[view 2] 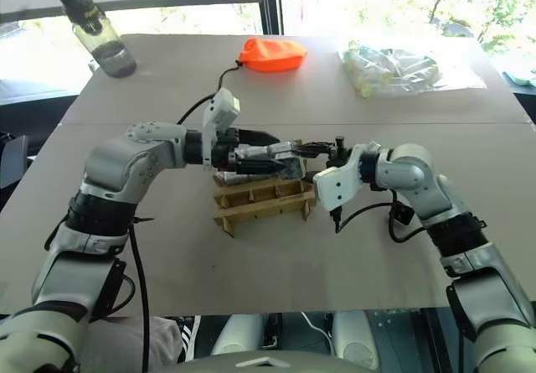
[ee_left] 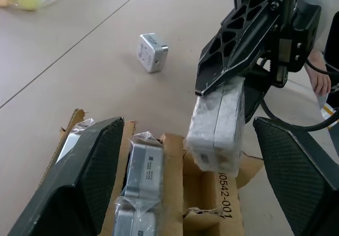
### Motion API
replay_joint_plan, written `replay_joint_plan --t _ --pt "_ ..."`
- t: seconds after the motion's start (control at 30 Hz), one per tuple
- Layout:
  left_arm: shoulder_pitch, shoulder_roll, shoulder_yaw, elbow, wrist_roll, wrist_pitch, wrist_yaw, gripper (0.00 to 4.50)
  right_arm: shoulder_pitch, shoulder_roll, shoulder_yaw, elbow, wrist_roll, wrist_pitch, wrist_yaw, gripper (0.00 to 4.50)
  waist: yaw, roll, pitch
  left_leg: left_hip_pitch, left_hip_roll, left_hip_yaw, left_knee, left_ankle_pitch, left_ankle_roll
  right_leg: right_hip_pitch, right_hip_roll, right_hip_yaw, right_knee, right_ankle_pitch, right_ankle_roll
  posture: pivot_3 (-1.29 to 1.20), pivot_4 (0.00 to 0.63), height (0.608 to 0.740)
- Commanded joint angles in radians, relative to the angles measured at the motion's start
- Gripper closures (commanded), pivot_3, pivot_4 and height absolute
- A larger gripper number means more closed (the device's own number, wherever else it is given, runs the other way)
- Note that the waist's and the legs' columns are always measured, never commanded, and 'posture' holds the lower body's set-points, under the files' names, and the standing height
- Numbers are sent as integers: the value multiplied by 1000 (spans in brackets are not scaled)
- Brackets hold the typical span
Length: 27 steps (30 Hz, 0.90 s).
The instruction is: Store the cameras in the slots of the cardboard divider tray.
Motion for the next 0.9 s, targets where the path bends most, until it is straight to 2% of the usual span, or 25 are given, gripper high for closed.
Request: replay_joint_plan --t 0.03,0.23,0.33,0.5,0.7,0.73,0.77,0.8,0.87,0.9 --pt "2 14 19 -48 -12 18 -22 435 -32 1 -4 2 -4 -36 -33 2645 0 0 0 0 0 0 0 0 0 0 0 0 0 0 0 0 150 726" --pt "29 34 14 -85 -18 45 -53 435 -46 9 11 10 -9 -55 -42 2645 -2 0 0 0 0 0 0 0 0 0 0 0 1 0 0 0 150 726" --pt "32 25 27 -93 -25 47 -51 1294 -47 14 15 10 0 -61 -40 2645 -1 0 0 0 0 0 1 0 0 0 0 0 1 0 0 0 150 726" --pt "32 8 46 -88 -27 35 -37 3743 -49 16 22 12 4 -72 -45 2645 -1 0 0 0 0 0 1 0 0 0 0 0 1 0 0 0 150 726" --pt "34 3 45 -102 -32 47 -41 3806 -50 9 34 5 8 -43 -29 2645 -2 0 0 0 0 -1 1 0 0 0 0 0 1 0 0 0 150 726" --pt "38 4 44 -104 -29 44 -41 3806 -46 9 34 0 13 -24 -21 2145 -2 0 0 0 0 -1 1 0 0 0 0 0 1 0 0 0 150 726" --pt "43 8 48 -108 -24 36 -37 3806 -40 9 32 -3 33 -19 -14 2145 -2 0 0 0 0 -1 1 0 0 0 0 0 1 0 0 0 150 726" --pt "49 12 55 -113 -20 22 -34 3806 -29 11 21 -10 58 -1 -14 1525 -2 0 0 0 0 -1 1 0 0 0 0 0 1 0 0 0 150 726" --pt "69 21 75 -126 -9 -25 -32 3806 11 -24 4 -41 142 103 54 640 -1 0 0 0 0 -1 1 0 0 0 0 0 1 0 0 0 150 726" --pt "81 19 91 -134 -7 -58 -26 3806 36 -51 -10 -54 180 145 85 377 1 0 0 0 0 -1 1 0 0 0 0 0 1 0 0 0 150 726"
